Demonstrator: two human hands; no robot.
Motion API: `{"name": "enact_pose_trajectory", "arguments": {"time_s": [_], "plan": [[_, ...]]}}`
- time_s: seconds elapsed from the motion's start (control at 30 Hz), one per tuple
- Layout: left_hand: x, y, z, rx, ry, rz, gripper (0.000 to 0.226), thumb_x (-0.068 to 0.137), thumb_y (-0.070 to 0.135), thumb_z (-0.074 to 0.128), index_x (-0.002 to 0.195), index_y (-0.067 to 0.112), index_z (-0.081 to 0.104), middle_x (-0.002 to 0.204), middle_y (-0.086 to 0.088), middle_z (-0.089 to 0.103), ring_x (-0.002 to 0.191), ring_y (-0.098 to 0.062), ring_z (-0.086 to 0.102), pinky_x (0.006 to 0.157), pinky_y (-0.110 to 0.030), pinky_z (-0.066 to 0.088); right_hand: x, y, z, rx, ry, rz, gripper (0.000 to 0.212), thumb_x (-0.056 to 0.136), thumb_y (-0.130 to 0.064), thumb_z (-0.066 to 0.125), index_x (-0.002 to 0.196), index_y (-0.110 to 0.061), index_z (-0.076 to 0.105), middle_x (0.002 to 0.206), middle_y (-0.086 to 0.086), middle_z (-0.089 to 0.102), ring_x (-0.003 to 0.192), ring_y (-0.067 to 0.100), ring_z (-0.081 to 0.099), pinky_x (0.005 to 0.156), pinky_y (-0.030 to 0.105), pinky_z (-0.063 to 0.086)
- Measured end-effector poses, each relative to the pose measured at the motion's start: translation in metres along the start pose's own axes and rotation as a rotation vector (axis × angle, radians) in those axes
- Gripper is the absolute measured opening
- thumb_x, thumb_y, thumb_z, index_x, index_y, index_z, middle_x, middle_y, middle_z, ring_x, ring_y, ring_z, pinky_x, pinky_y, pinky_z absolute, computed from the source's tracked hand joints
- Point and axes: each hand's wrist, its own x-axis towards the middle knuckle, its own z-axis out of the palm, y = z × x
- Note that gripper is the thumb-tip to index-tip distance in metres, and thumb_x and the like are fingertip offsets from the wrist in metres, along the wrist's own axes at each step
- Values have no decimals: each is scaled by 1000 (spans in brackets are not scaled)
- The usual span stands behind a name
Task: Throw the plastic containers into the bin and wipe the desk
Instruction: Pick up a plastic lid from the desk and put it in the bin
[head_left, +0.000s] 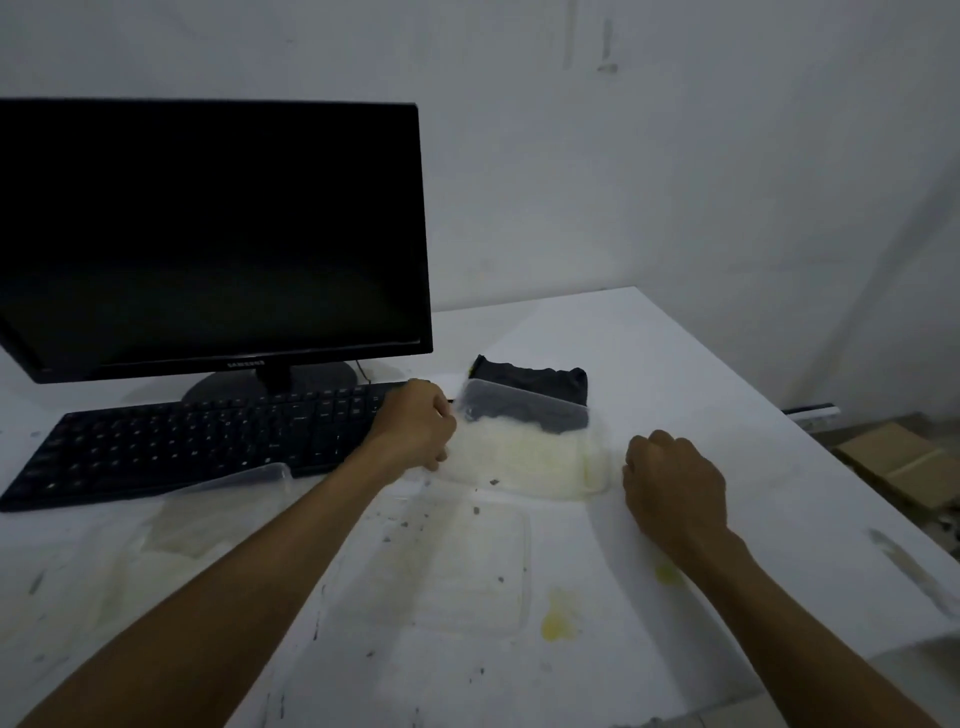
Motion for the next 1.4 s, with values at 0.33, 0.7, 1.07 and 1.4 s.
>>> {"name": "enact_pose_trajectory", "arguments": {"time_s": [0.33,0.7,1.07,1.4], "plan": [[-62,-23,-64,-171,88,19,6,89,5,57,87,7,62,72,-14,64,64,-26,68,65,-38,59,3,-1,-4,-313,0,-186,42,49,10,74,52,-14,39,47,3,39,42,20,38,49,28,25],[-167,-86,-99,-240,217,-43,4,88,7,58,90,7,61,82,-14,63,66,-28,67,65,-43,59,-11,-56,-43,62,358,-155,27,61,6,58,61,-11,36,56,5,37,42,19,26,46,24,14],[-238,-147,-91,-358,243,-111,5,86,4,61,82,4,62,73,-19,63,57,-33,67,59,-47,59,-53,-144,-105,756,451,-158,16,74,-13,62,72,-12,47,71,-3,52,59,15,50,52,22,39],[-239,-180,-87,-445,228,-139,6,85,6,63,80,3,61,66,-19,59,54,-37,64,58,-51,58,-97,-174,-104,1732,152,321,10,82,-2,59,81,-7,51,81,13,63,73,24,68,57,29,55]]}}
